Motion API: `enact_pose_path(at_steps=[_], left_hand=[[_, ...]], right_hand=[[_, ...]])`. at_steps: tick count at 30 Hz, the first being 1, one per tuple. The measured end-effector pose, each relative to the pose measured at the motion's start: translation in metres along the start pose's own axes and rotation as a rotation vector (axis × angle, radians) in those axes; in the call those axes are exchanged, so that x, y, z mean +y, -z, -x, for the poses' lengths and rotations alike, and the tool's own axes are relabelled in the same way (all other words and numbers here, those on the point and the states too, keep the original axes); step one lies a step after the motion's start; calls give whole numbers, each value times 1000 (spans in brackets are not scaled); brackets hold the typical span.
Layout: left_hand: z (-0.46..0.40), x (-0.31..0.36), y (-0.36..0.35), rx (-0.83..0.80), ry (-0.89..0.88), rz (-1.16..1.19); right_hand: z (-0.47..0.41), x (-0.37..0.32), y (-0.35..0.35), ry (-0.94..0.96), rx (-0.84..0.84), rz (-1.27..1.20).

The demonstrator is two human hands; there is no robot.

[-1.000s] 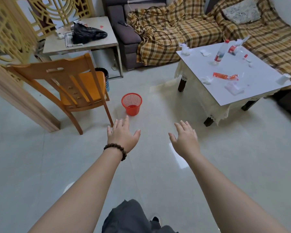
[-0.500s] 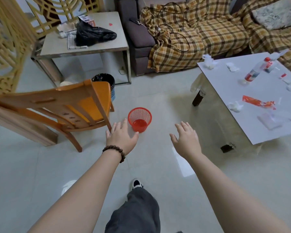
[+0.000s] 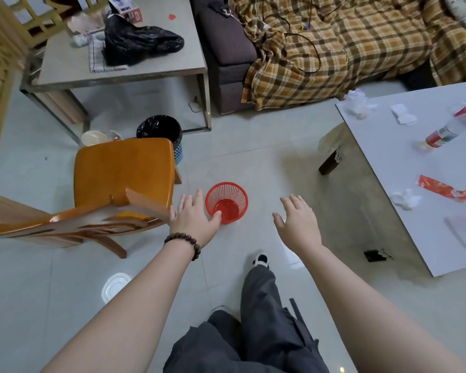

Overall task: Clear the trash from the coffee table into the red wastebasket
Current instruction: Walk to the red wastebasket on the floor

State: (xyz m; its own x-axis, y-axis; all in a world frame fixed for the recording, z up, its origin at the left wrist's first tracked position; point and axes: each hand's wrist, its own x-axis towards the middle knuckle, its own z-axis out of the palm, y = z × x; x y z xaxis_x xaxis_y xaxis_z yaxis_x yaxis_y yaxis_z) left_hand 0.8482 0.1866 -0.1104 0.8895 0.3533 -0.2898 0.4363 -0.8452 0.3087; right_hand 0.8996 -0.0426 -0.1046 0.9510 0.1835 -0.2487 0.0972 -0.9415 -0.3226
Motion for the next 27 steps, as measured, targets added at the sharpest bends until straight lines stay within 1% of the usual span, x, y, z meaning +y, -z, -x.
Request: enact_pose_path(at_steps=[7,13,18,23,27], left_hand=[[-93,16,-6,-17,65,-45],[-169,34,-14,-43,165,-45],[-212,37,-28,-89,215,-34],[-247,14,-59,-182,283,-46],[-281,-17,-115,-260,323,-46]], right_hand=[[-113,4,-2,51,-50,0],[-209,14,-10,120,-164,53],[-262,18,-25,145,-268,86],[-293,22,-67,117,-379,84],[-319,37,-134,44,-490,63]])
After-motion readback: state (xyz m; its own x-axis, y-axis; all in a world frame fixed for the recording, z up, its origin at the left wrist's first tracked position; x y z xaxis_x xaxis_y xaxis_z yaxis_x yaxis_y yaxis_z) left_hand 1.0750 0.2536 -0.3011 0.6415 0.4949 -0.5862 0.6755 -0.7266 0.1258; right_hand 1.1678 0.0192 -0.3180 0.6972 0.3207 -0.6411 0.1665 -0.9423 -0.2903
